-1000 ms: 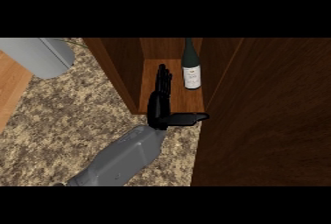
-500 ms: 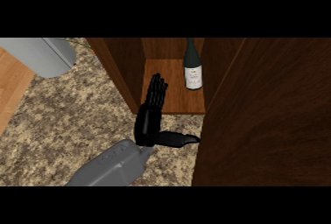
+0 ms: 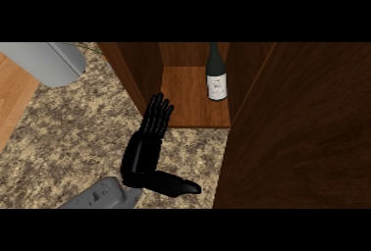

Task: Pick up the wine, place it into the cabinet and close the cabinet

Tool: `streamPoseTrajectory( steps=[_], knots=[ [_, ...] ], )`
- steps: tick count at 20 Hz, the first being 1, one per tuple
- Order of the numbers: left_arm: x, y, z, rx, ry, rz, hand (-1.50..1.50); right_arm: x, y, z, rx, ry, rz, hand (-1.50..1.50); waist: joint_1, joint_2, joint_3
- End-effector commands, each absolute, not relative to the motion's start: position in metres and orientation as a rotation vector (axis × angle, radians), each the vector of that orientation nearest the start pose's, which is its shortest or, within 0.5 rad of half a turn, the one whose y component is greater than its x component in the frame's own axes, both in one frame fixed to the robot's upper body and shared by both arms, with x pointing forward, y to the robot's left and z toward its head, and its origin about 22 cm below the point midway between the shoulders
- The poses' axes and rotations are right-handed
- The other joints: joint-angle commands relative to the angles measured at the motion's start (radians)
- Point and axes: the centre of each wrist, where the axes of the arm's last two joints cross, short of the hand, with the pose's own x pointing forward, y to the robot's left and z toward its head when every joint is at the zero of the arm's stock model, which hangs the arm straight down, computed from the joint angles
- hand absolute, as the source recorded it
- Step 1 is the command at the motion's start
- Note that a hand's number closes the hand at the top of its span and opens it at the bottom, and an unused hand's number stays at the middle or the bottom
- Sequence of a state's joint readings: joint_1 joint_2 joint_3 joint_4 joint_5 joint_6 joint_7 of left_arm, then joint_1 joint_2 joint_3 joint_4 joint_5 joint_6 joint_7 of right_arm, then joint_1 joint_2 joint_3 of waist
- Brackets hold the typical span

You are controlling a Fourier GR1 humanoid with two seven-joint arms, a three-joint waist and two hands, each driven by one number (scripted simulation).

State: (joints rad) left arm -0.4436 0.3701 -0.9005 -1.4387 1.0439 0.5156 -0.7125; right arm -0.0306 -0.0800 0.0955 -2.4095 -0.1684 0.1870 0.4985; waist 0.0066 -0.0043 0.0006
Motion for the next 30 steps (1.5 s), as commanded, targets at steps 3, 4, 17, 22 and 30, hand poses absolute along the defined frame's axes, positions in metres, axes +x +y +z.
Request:
streamPoseTrajectory(
  steps=[3,4,17,22,30],
  knots=[
    [0.235,0.155,0.046,-0.587,-1.795,0.012,1.50,0.170,-0.217,0.185,0.320,-1.914,0.551,1.50,0.005,0.002,0.000],
    [0.217,0.163,0.026,-0.588,-1.794,0.013,1.50,0.153,-0.213,0.194,0.356,-1.898,0.583,1.50,0.002,0.000,-0.001],
    [0.173,0.254,0.046,-0.542,-1.814,0.078,1.50,0.116,-0.176,0.192,0.660,-1.798,0.698,1.50,0.005,-0.003,-0.001],
    [0.169,0.297,0.050,-0.525,-1.841,0.118,-1.50,0.109,-0.130,0.200,0.766,-1.740,0.772,1.50,0.011,-0.005,-0.003],
    [0.157,0.342,0.053,-0.457,-1.852,0.196,-1.50,0.109,-0.067,0.184,0.756,-1.644,0.872,1.50,0.037,-0.008,-0.005]
  ],
)
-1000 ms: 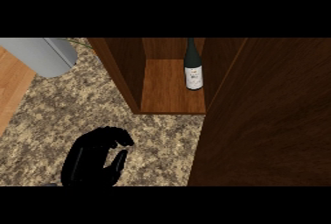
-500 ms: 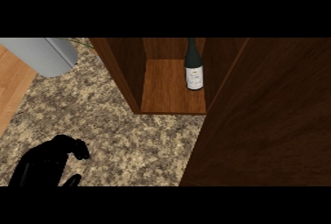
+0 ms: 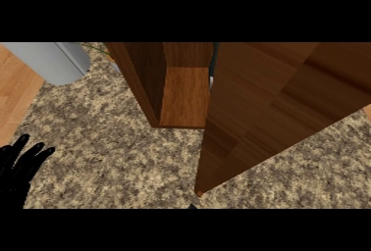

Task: Pick up the wine, place it into the cabinet and close the cabinet

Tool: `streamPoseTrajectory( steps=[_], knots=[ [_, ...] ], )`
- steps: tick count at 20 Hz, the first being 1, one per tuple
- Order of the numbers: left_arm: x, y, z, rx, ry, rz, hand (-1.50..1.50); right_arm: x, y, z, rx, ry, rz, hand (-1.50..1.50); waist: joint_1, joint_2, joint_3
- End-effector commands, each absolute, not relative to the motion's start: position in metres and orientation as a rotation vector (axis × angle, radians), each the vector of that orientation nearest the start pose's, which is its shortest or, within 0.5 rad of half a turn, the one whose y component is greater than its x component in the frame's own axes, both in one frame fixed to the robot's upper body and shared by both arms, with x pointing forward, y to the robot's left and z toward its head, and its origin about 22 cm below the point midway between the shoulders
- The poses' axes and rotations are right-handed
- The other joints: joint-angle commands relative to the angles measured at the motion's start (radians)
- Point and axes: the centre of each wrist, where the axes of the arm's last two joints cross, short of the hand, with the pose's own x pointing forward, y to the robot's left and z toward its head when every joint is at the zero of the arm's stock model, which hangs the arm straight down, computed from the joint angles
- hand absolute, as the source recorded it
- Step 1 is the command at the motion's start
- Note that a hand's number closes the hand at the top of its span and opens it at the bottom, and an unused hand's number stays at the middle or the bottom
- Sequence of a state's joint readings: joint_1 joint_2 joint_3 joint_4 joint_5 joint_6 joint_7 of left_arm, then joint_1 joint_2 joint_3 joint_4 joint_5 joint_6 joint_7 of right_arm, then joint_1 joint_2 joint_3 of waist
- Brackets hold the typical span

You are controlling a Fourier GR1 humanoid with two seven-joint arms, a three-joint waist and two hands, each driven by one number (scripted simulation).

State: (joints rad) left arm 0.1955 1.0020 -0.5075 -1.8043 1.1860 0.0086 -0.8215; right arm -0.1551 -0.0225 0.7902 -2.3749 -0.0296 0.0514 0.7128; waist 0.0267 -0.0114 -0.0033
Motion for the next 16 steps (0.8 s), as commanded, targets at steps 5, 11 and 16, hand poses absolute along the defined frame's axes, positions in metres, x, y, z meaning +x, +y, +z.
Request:
streamPoseTrajectory(
  steps=[5,11,16],
  knots=[
    [0.156,0.371,0.062,-0.424,-1.857,0.175,-1.50,0.118,-0.050,0.190,0.717,-1.718,0.807,1.50,0.033,0.001,-0.001],
    [0.148,0.397,0.056,-0.431,-1.880,0.155,-1.50,0.134,-0.041,0.194,0.648,-1.824,0.624,1.50,0.038,0.006,-0.003],
    [0.147,0.421,0.067,-0.436,-1.870,0.143,-1.50,0.151,-0.031,0.206,0.598,-1.871,0.581,1.50,0.039,0.010,-0.002]
  ],
)
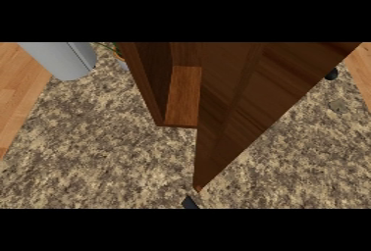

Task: Pick up the wine, place it into the cabinet and close the cabinet

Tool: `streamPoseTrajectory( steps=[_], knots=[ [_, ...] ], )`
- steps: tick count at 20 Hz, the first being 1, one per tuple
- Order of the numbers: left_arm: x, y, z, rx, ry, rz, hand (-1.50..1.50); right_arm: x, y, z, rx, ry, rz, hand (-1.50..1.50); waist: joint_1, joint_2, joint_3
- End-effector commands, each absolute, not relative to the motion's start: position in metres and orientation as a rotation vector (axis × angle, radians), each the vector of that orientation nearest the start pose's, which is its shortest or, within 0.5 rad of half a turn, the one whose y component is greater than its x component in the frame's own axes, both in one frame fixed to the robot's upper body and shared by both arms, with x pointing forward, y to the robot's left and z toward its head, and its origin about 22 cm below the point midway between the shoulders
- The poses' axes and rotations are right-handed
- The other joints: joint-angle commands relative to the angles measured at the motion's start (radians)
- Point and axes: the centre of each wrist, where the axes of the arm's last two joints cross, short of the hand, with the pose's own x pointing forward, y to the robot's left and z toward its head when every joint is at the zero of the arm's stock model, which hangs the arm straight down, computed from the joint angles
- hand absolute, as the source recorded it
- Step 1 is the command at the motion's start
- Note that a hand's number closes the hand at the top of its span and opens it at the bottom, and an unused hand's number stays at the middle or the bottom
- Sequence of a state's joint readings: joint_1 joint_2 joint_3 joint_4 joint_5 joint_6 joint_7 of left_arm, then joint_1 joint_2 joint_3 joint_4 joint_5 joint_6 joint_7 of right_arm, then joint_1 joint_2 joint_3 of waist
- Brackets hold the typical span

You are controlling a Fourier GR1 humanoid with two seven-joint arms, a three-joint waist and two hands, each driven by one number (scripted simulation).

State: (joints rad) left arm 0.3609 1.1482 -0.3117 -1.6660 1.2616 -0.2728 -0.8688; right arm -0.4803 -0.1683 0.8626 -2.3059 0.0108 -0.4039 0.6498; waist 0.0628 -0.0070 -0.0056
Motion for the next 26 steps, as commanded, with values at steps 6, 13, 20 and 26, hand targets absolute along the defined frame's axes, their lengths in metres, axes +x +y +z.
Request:
streamPoseTrajectory(
  steps=[6,13,20,26],
  knots=[
    [0.148,0.427,0.074,-0.441,-1.881,0.163,-1.50,0.205,-0.005,0.232,0.490,-1.880,0.512,1.50,0.007,0.010,0.003],
    [0.139,0.451,0.076,-0.420,-1.879,0.146,-1.50,0.278,0.009,0.258,0.500,-1.843,0.548,1.50,0.001,0.015,0.004],
    [0.135,0.453,0.074,-0.448,-1.874,0.150,-1.50,0.325,0.008,0.257,0.651,-1.637,0.748,1.50,0.008,0.021,0.005],
    [0.139,0.465,0.079,-0.425,-1.887,0.147,-1.50,0.333,0.025,0.229,0.774,-1.313,1.134,1.50,0.011,0.024,0.003]
  ],
)
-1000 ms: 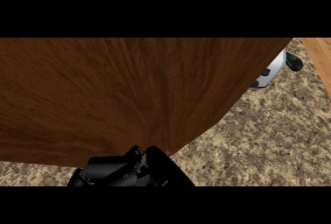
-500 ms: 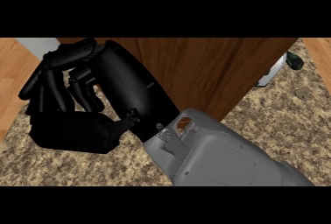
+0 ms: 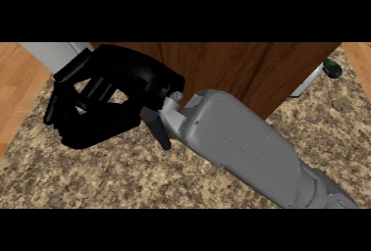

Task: Pick up the wine, place it into the cabinet and close the cabinet

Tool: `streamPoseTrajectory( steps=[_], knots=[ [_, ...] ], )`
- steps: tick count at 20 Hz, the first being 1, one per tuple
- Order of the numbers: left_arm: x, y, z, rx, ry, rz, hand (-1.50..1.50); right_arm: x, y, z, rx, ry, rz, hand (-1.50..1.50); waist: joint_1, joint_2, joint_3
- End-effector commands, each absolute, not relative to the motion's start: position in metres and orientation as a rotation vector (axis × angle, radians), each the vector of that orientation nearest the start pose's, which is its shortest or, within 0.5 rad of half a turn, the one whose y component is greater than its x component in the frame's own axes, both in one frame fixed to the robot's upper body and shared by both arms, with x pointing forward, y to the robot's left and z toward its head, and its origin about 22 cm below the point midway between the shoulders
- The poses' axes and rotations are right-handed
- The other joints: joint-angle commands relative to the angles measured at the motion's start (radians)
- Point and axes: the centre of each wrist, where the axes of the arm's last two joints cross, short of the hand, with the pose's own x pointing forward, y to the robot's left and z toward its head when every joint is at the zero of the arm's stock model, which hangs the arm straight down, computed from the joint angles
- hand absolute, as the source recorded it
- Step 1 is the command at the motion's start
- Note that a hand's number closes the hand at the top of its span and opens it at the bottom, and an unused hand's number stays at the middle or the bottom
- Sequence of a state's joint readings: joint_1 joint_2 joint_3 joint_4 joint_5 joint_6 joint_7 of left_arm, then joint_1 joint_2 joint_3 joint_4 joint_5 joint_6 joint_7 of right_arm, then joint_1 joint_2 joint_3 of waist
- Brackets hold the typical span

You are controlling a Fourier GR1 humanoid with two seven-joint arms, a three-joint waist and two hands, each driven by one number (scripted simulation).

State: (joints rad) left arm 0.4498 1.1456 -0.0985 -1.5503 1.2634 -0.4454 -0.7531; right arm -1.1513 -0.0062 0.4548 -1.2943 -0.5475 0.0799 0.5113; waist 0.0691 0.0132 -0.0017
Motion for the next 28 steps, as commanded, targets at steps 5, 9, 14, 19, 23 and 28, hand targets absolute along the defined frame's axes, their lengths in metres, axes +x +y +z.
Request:
streamPoseTrajectory(
  steps=[5,9,14,19,23,28],
  knots=[
    [0.137,0.469,0.083,-0.418,-1.870,0.131,-1.50,0.368,0.024,0.223,0.803,-1.203,1.158,1.50,-0.002,-0.002,0.001],
    [0.140,0.471,0.081,-0.417,-1.876,0.128,-1.50,0.376,0.027,0.218,0.882,-1.166,1.083,1.50,-0.011,-0.006,0.000],
    [0.137,0.483,0.082,-0.395,-1.888,0.147,-1.50,0.397,0.014,0.203,0.977,-1.164,1.054,1.50,-0.021,-0.005,0.001],
    [0.133,0.481,0.076,-0.384,-1.874,0.147,-1.50,0.416,-0.001,0.196,0.996,-1.195,0.960,1.50,-0.018,0.000,0.000],
    [0.137,0.471,0.074,-0.376,-1.883,0.143,-1.50,0.424,-0.015,0.198,0.981,-1.201,0.914,1.50,-0.024,-0.001,0.000],
    [0.143,0.477,0.088,-0.371,-1.884,0.127,-1.50,0.433,-0.036,0.193,0.852,-1.309,0.813,1.50,-0.028,0.000,0.001]
  ],
)
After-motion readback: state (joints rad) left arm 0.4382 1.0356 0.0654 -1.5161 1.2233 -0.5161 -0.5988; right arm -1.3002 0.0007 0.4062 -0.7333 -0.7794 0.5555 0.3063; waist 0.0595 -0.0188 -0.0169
